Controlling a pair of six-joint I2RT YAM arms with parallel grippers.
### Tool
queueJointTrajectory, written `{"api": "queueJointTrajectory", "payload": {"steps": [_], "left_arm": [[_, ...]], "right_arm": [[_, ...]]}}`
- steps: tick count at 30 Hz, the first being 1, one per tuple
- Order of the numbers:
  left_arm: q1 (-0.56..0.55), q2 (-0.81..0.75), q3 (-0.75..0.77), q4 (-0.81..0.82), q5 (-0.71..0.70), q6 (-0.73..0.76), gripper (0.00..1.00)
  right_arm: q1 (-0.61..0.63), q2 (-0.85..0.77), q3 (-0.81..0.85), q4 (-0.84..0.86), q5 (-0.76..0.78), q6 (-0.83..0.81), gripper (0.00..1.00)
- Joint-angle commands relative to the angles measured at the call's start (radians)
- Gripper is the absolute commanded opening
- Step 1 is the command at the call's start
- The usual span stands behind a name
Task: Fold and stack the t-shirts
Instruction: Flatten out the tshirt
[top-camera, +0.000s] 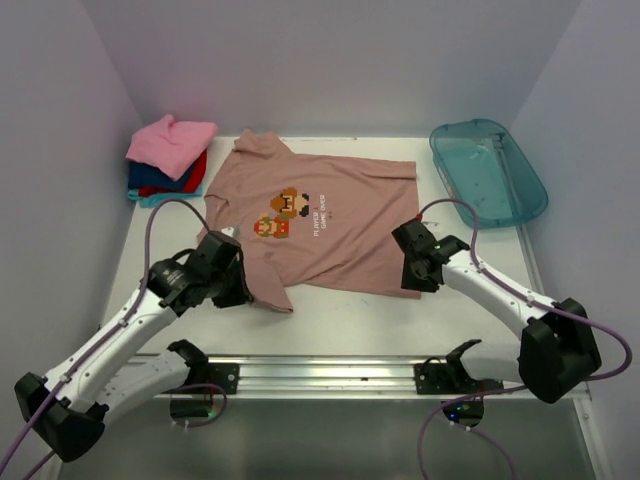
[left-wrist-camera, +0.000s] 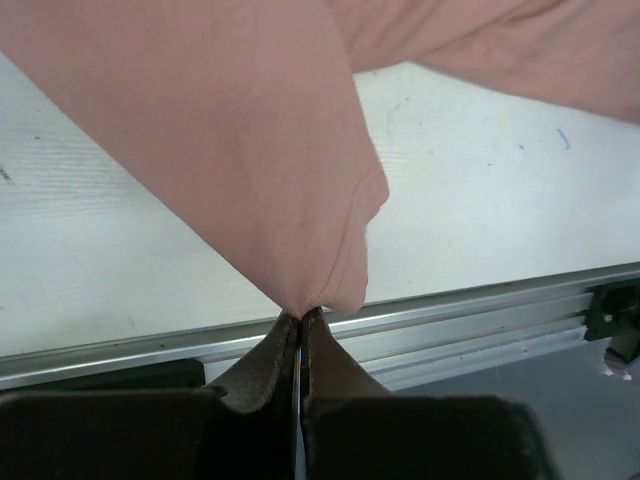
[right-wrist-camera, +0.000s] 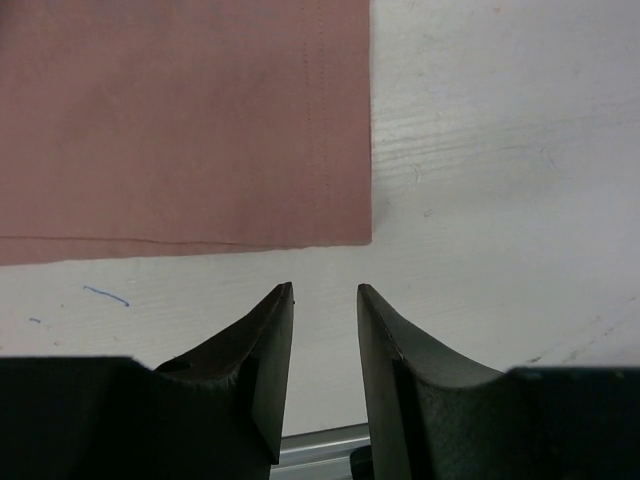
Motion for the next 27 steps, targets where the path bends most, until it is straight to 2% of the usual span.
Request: {"api": "queueJointTrajectory", "payload": {"steps": [1, 7, 11, 15, 18, 23, 27], "left_arm": [[-0.003, -0.055, 0.078, -0.142, -0.048, -0.038, 0.00], [-0.005, -0.087, 0.243, -0.222, -0.085, -0.035, 0.00], [-0.005, -0.066, 0.459, -0.288, -0.201, -0.026, 0.00], [-0.005, -0.043, 0.591, -0.329, -0.312, 0.008, 0.00], [-0.003, -0.026, 0.619, -0.331, -0.324, 0.015, 0.00], [-0.005, -0.026, 0.553, -0.310, -0.309, 0.016, 0.00], [-0.003, -0.040, 0.520, -0.294, -0.300, 0.014, 0.00]], "right_arm": [[0.001, 0.033, -0.021, 0.038, 0.056, 0.100, 0.36], [0.001, 0.036, -0.035, 0.017, 0.074, 0.169, 0.35], [0.001, 0.018, -0.025, -0.025, 0.108, 0.183, 0.35], [0.001, 0.021, -0.012, -0.051, 0.122, 0.190, 0.35], [0.001, 0.019, -0.010, -0.055, 0.137, 0.198, 0.35], [0.000, 0.030, -0.031, -0.056, 0.179, 0.259, 0.32], [-0.020, 0.047, -0.076, 0.018, 0.093, 0.290, 0.29]]}}
